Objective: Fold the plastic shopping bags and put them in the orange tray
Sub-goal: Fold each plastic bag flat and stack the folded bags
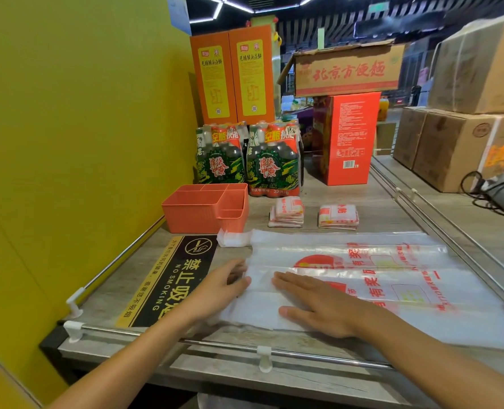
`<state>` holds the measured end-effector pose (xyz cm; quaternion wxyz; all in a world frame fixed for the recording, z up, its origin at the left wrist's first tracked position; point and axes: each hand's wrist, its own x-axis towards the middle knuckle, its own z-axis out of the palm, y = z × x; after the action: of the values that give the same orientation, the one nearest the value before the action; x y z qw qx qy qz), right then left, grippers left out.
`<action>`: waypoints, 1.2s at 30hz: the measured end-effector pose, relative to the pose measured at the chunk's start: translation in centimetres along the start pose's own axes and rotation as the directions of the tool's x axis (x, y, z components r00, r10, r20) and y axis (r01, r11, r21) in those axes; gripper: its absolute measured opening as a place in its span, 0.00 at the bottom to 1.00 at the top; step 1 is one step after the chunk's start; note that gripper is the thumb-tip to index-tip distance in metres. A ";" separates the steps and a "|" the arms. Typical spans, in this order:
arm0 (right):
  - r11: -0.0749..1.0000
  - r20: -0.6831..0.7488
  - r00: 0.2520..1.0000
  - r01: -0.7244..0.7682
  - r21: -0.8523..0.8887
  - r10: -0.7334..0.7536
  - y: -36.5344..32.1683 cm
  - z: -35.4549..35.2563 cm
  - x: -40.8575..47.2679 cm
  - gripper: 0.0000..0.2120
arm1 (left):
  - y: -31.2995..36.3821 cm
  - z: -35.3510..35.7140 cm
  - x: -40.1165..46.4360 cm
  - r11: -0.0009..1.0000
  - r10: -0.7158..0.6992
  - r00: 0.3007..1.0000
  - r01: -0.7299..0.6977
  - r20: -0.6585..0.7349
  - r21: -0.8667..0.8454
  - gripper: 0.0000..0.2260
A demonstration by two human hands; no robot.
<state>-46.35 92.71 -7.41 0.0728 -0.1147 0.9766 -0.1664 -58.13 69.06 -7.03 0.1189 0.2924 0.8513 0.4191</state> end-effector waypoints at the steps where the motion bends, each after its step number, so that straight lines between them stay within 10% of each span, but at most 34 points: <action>1: 1.000 -0.001 1.000 0.002 0.004 -0.002 0.1 0.0 0.0 0.33 | 0.1 -0.1 0.2 0.999 -0.015 1.000 0.014 -0.010 -0.051 0.23; 21: 0.999 -0.026 1.000 0.015 0.036 -0.014 0.4 -0.2 -0.5 0.33 | 2.8 0.6 1.4 0.699 -0.337 0.938 0.188 -0.086 -0.690 0.16; 26: 0.999 -0.020 1.000 0.009 0.033 -0.009 0.4 -0.2 -0.5 0.33 | 2.3 0.7 1.0 0.982 -0.135 0.975 0.108 -0.176 -0.157 0.20; 36: 0.999 -0.033 0.999 0.002 0.037 0.000 0.1 -0.2 -0.4 0.32 | 0.0 -0.2 1.5 0.955 0.086 0.995 -0.095 0.044 0.283 0.29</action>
<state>-46.00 92.97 -7.20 0.0588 -0.1111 0.9744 -0.1866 -59.43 69.87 -6.87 0.0698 0.3515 0.8865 0.2928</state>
